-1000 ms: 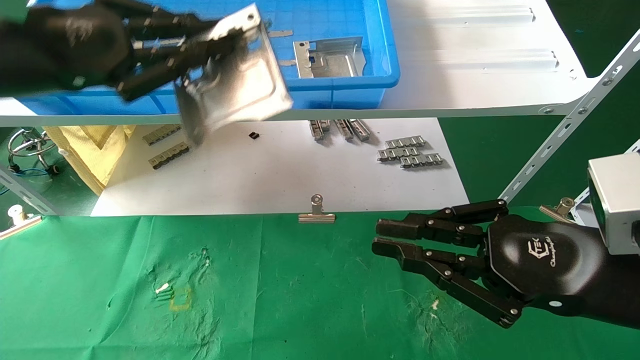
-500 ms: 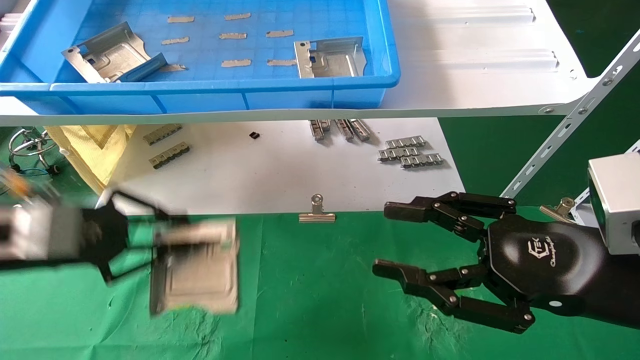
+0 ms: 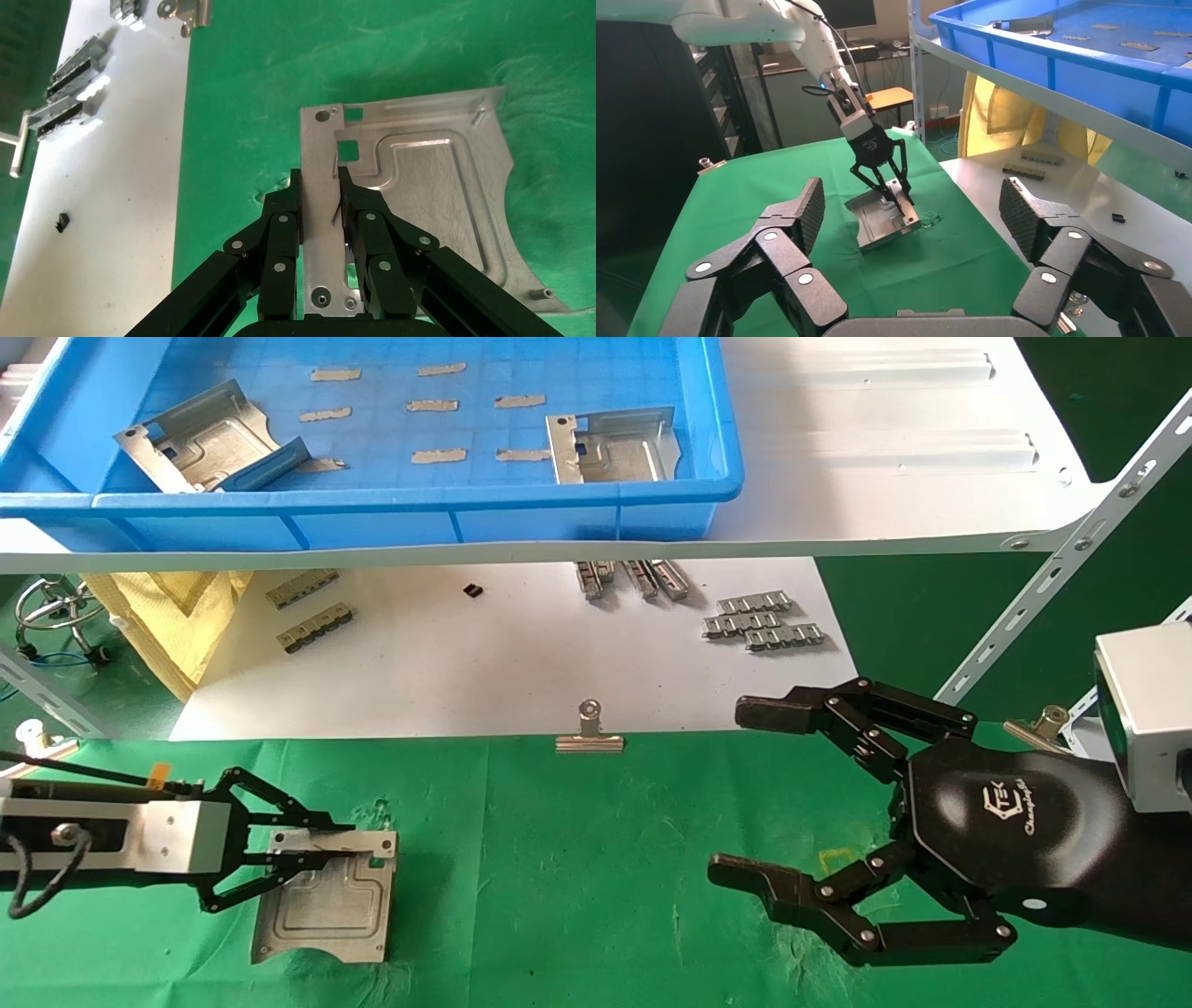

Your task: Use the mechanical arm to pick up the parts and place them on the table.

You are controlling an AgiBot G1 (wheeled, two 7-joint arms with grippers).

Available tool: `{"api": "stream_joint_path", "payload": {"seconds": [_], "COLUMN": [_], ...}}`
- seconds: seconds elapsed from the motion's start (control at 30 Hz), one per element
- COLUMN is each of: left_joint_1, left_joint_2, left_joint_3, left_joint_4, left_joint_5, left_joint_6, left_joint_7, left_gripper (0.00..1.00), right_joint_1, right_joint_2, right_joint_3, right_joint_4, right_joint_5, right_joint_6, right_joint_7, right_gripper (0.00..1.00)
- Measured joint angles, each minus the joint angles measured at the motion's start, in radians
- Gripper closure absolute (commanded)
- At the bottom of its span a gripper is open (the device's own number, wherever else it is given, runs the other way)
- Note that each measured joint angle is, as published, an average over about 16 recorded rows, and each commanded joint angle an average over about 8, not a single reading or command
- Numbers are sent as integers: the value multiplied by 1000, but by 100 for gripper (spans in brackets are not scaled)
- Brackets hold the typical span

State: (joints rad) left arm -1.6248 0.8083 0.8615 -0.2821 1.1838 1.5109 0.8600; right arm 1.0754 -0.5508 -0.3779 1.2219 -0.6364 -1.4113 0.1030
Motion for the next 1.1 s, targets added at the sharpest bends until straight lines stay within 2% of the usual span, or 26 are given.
{"api": "stream_joint_path", "payload": {"seconds": [0.07,0.1,0.3,0.47,0.6,0.9,1.1], "left_joint_1": [-5,-7,-19,-27,-22,29,60], "left_joint_2": [13,19,43,49,45,33,31], "left_joint_3": [1,2,-1,-16,-39,-108,-133], "left_joint_4": [32,47,118,161,185,219,229], "left_joint_5": [3,4,0,-28,-75,-210,-260], "left_joint_6": [-4,-6,4,34,62,87,86], "left_joint_7": [17,25,51,17,-59,-300,-387], "left_gripper": [7,0,0,0,0,0,0], "right_joint_1": [0,0,0,0,0,0,0], "right_joint_2": [0,0,0,0,0,0,0], "right_joint_3": [0,0,0,0,0,0,0], "right_joint_4": [0,0,0,0,0,0,0], "right_joint_5": [0,0,0,0,0,0,0], "right_joint_6": [0,0,0,0,0,0,0], "right_joint_7": [0,0,0,0,0,0,0], "right_gripper": [0,0,0,0,0,0,0]}}
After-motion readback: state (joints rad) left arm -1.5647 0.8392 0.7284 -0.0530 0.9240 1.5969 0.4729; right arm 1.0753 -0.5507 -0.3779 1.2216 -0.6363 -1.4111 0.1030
